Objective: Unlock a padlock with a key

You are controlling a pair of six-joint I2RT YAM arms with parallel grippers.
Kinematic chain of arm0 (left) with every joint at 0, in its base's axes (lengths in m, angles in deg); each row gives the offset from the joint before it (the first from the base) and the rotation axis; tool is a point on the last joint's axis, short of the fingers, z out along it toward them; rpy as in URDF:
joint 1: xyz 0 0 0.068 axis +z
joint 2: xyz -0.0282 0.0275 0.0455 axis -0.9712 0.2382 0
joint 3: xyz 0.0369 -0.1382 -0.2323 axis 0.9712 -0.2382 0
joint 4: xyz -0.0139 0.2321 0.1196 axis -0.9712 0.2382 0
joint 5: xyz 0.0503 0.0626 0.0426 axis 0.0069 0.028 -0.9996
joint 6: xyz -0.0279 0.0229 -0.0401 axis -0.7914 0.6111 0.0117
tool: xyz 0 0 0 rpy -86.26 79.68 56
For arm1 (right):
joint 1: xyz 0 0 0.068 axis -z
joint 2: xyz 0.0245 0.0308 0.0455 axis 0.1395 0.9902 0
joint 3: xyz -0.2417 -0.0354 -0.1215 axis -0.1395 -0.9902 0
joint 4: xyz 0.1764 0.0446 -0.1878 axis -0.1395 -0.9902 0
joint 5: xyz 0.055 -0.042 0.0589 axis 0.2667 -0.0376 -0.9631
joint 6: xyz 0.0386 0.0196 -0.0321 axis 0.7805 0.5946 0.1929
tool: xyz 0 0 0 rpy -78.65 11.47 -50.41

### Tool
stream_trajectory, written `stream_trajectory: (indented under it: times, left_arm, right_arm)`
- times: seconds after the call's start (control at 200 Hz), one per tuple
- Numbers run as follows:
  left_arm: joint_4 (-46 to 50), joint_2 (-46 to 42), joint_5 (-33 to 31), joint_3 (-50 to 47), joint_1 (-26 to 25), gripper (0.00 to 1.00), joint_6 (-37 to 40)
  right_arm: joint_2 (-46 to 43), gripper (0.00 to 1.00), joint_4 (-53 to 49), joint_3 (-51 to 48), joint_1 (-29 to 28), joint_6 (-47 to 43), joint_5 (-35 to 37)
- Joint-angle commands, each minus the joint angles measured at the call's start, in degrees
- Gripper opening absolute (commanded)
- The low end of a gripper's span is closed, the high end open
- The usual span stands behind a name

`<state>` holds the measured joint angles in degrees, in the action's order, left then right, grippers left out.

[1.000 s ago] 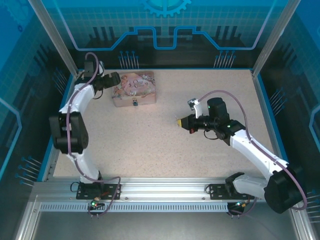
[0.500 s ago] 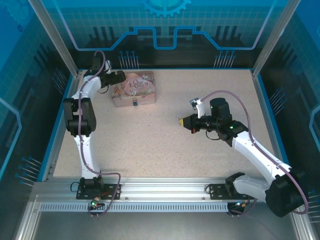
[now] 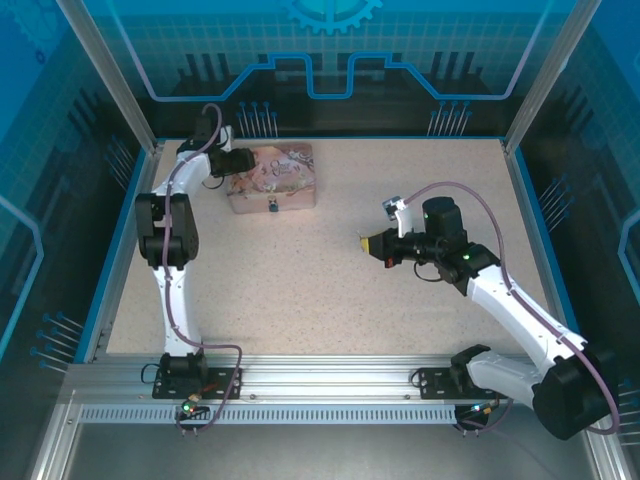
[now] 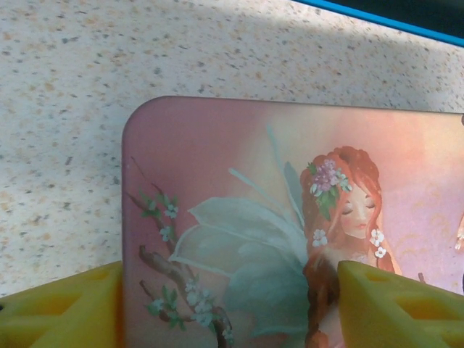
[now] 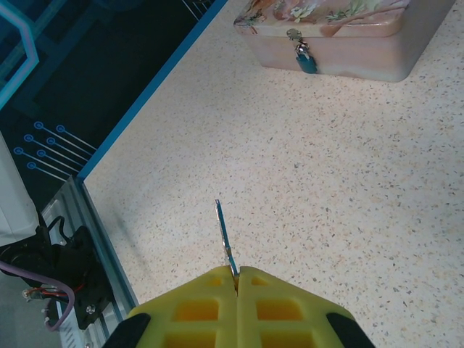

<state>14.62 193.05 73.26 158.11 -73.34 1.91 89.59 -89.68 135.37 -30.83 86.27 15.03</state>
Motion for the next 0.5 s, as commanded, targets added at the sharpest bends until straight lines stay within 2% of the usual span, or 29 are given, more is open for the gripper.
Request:
stream_trajectory:
  times: [0.0,0.155,0.495]
  left_arm:
    - [7.24,1.82,-1.3,-4.44,-4.28,0.68,6.83]
    - [7.18,0.63,0.05,-7.25,-7.99,0.67,11.03]
    - [10.79,-2.0,-2.44,-10.4,-15.87,0.66,18.71]
  right_arm:
    - [-1.25,0.0,-1.57,0.06,0.79,-0.87,0.47]
    - [-1.92,0.0,-2.09,0.05,1.02,-0.99,0.6]
    - [-4.91,0.0,-3.62,-1.35,2.96,-0.97,1.24]
